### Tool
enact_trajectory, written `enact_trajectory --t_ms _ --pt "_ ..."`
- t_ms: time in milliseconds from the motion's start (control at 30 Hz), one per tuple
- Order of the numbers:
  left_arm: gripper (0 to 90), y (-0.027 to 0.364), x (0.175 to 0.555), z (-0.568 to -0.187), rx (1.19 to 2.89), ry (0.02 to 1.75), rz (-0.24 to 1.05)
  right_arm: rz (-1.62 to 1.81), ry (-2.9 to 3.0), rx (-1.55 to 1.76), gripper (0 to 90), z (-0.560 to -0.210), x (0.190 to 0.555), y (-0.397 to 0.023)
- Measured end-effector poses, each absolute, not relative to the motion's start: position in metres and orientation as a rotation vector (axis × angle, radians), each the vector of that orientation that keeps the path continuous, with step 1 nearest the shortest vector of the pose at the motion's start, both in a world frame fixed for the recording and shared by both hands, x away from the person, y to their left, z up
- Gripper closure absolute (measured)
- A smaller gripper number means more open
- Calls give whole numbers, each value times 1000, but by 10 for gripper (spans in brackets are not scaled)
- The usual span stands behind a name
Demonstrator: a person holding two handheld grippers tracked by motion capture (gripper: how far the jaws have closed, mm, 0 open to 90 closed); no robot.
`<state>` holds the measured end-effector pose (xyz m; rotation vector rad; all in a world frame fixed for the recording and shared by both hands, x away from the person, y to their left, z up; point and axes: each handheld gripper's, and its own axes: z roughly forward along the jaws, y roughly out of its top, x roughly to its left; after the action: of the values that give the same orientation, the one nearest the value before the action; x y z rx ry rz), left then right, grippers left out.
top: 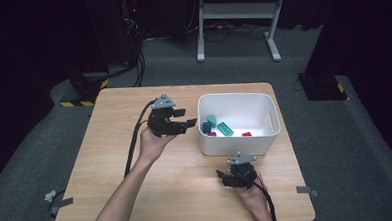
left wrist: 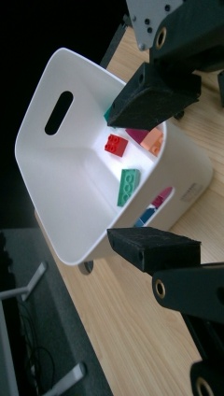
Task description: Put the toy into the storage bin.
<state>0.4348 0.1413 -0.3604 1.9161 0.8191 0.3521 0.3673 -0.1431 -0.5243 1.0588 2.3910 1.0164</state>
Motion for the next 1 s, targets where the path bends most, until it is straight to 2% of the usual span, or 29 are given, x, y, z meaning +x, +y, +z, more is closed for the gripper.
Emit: enact_trajectory --t_ms 433,1000 --pt "390 178 413 -370 1859 893 386 1017 2391 1060 332 -524 367 -143" --pt "381 220 373 -411 1856 1010 438 1018 2391 1060 332 -524 367 -143"
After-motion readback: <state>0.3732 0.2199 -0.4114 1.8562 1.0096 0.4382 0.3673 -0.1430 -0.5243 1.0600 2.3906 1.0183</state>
